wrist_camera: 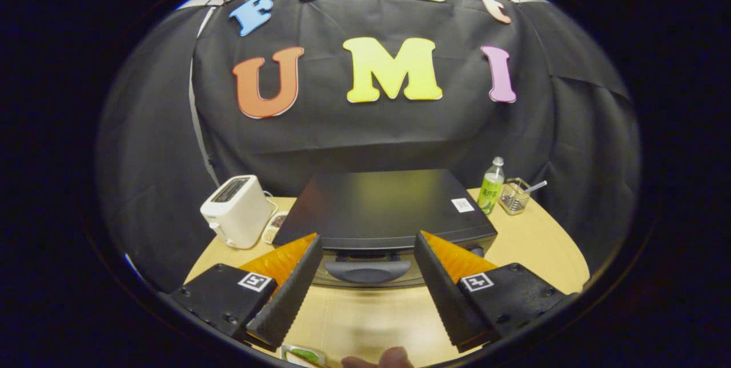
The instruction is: Open the toaster oven, put the food inside, and close the toaster oven door.
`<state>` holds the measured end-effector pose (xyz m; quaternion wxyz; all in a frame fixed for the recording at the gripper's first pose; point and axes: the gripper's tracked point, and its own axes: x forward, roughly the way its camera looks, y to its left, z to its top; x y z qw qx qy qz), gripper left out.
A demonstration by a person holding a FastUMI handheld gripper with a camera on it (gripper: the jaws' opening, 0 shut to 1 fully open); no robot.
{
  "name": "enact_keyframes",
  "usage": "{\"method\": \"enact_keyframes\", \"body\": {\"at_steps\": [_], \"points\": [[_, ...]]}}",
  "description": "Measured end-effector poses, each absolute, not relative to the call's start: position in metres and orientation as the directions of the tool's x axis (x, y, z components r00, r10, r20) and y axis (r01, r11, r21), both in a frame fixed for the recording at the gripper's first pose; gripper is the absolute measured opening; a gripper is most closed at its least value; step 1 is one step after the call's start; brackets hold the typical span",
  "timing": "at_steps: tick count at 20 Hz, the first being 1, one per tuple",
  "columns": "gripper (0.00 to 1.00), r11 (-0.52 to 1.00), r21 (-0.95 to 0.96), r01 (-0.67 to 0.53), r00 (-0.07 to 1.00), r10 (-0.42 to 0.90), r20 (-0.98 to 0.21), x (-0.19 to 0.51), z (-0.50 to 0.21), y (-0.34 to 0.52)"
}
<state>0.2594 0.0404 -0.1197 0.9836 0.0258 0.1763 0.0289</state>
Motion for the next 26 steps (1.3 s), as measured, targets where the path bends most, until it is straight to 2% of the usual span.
{"method": "enact_keyframes", "body": {"at_steps": [8, 9, 15, 26], "points": [[1.00, 0.999, 0.018, -0.049, 0.901, 0.052, -0.430, 0.290, -0.173, 0.041], [1.00, 0.999, 0.025, -0.044, 0.915, 0.051, -0.401, 0.292, -0.171, 0.040], [1.00, 0.999, 0.024, -0.049, 0.906, 0.054, -0.419, 0.287, -0.176, 0.042], [1.00, 0.999, 0.021, -0.049, 0.861, 0.052, -0.506, 0.212, -0.221, 0.038]]}}
